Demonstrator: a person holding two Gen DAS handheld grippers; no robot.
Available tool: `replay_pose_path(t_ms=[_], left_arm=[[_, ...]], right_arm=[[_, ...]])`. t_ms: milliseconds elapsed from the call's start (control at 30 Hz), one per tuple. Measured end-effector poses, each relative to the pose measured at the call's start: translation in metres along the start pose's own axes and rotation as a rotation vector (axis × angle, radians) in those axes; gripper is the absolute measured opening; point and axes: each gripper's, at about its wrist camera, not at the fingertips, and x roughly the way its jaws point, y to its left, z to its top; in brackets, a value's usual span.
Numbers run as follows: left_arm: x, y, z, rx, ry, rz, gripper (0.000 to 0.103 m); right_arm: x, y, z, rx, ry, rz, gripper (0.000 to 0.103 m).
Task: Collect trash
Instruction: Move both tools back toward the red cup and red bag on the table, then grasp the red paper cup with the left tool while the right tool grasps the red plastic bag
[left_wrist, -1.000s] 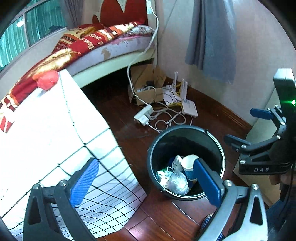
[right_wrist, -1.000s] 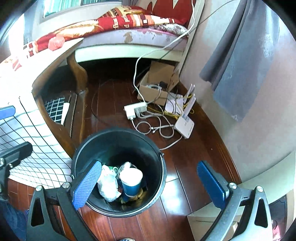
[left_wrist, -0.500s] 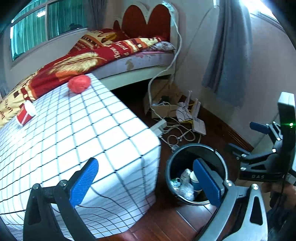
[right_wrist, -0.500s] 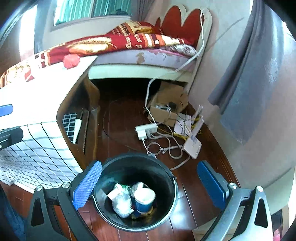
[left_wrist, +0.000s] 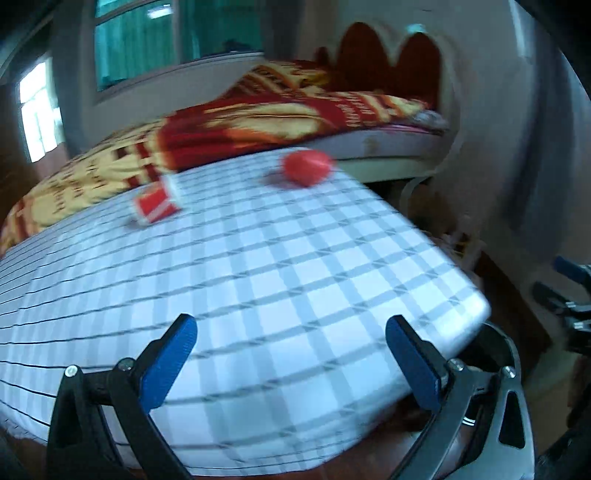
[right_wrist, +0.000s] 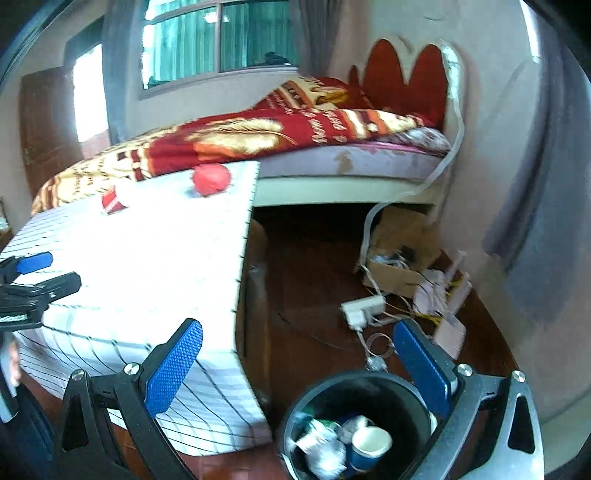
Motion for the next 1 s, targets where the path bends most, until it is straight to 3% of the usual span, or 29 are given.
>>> replay_pose_path(t_ms=[233, 533, 1000], left_arm=[[0.026, 0.066, 0.027, -0.086, 0.000, 0.091, 0.102], [0.072, 0.106, 0.057, -0.145, 0.022, 0.135, 0.102], [0.142, 0.144, 0.098, -0.216, 0.068, 0.141, 0.102]], right_arm=[[0.045, 0.059, 0.056, -0.056, 0.037, 0.101, 0.103], [0.122, 0.118, 0.129, -0.111, 0.075, 0.178, 0.103], [0.234, 0.145, 0.184, -0.179, 0.172, 0.189, 0.103]])
